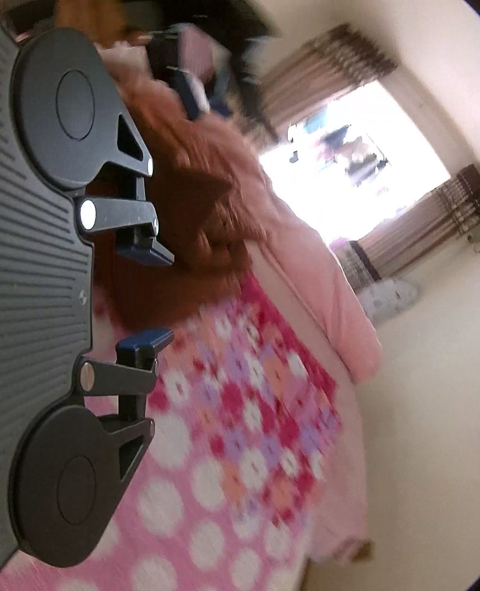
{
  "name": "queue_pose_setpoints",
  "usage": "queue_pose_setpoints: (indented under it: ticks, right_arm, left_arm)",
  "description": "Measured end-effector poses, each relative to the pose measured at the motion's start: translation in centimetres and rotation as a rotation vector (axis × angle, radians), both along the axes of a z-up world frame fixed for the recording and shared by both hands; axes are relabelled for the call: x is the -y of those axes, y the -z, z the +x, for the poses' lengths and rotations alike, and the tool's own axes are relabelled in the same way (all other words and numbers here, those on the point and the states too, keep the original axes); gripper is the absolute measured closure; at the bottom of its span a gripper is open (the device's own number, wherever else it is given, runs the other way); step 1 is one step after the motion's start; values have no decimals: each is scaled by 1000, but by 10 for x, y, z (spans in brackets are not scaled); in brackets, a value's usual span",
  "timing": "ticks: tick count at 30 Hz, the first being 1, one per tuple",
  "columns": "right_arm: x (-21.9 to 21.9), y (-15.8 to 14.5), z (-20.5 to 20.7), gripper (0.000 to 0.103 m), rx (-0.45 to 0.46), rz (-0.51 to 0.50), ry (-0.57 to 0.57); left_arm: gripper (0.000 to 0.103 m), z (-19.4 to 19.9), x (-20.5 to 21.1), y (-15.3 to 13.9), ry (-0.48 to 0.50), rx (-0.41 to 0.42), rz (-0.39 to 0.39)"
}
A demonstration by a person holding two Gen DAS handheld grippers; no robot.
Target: Fold large clothes
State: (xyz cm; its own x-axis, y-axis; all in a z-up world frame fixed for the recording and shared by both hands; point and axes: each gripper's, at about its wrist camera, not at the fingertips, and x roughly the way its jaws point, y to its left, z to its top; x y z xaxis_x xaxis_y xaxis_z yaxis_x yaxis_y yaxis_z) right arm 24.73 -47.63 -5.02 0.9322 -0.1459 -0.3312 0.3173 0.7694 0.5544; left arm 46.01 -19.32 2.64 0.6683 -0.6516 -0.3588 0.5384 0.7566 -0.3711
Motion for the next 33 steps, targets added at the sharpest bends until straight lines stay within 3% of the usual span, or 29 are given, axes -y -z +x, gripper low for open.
queue_pose_setpoints:
  ticks: [3,6,10,17,19,22,25,27,30,33]
  right_arm:
    - [-5,1,8,44,50,93,-89]
    - [-11,1,20,37,77,156,-141]
    - [-16,2,46,35,75,220,-128]
    - [-1,3,85,31,47,318,-49]
    - [-1,-4,91,72,22,280,-43]
    - [-5,-29,77,78,88,195,-47]
    - [-7,-42,64,78,115,76,11]
    - [3,-27,70,78,55,43,67]
    - [28,16,84,78,-51,139,41]
    - [22,33,84,74,-57,70,8]
  left_arm:
    - [22,-22,-51,26,-103,41,67]
    - [22,-28,-72,58,-156,-28,116]
    - [22,-26,-70,85,-147,-74,132]
    - [27,-8,-42,90,-168,-64,202]
    - [29,-10,-48,83,-164,-65,171]
    - [30,-15,-55,73,-132,-28,133]
    - [30,-12,-50,74,-146,-22,171]
    - [29,0,-49,85,-149,-74,174]
    - [29,17,-51,103,-163,-184,149]
    - [28,25,-56,117,-179,-228,124]
